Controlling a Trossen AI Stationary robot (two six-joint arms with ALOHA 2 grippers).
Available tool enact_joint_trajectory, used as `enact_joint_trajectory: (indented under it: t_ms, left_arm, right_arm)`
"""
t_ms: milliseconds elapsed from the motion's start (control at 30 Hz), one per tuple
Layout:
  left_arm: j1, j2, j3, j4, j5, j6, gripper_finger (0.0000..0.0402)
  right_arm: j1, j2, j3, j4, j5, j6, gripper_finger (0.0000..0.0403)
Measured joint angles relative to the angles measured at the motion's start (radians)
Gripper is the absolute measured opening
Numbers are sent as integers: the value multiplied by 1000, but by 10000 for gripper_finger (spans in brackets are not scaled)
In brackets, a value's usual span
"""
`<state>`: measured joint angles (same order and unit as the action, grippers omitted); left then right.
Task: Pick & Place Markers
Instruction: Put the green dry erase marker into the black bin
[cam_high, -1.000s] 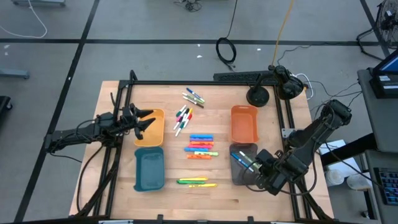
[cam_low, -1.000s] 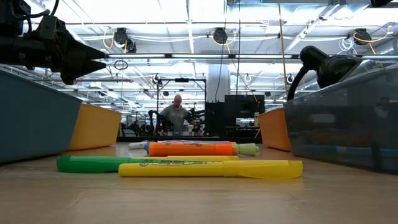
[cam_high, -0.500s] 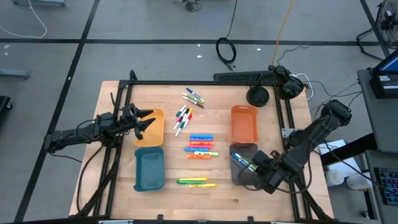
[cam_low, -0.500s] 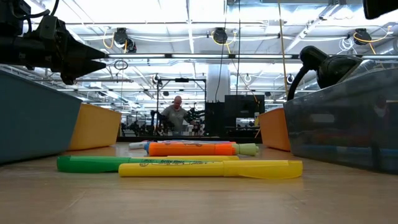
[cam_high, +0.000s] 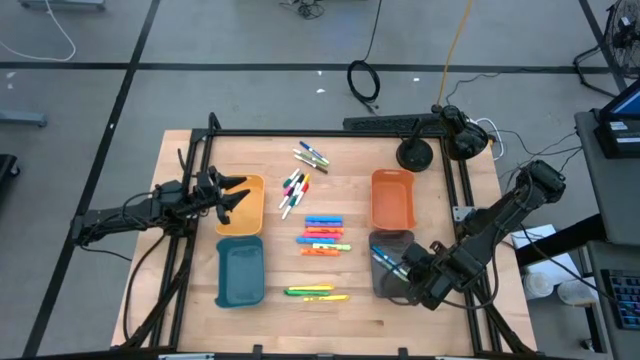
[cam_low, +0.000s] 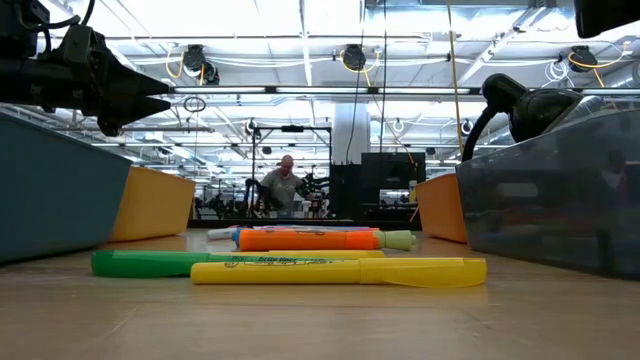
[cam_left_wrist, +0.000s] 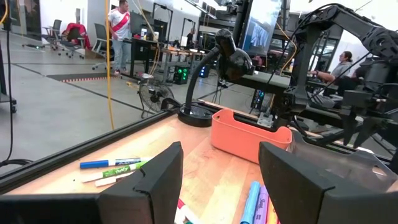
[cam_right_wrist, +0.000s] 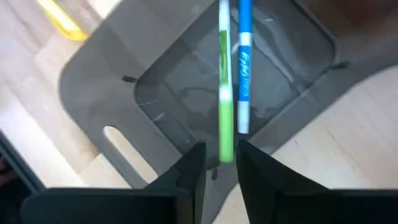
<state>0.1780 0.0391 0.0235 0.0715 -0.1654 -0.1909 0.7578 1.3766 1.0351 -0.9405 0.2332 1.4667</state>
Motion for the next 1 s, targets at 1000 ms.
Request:
enact_joint_trajectory:
  t_ms: [1000]
  left_arm:
    - [0,0,0,0,1,0,214]
  right_arm:
    - [-295,-365,-231,893,337,-1595,100]
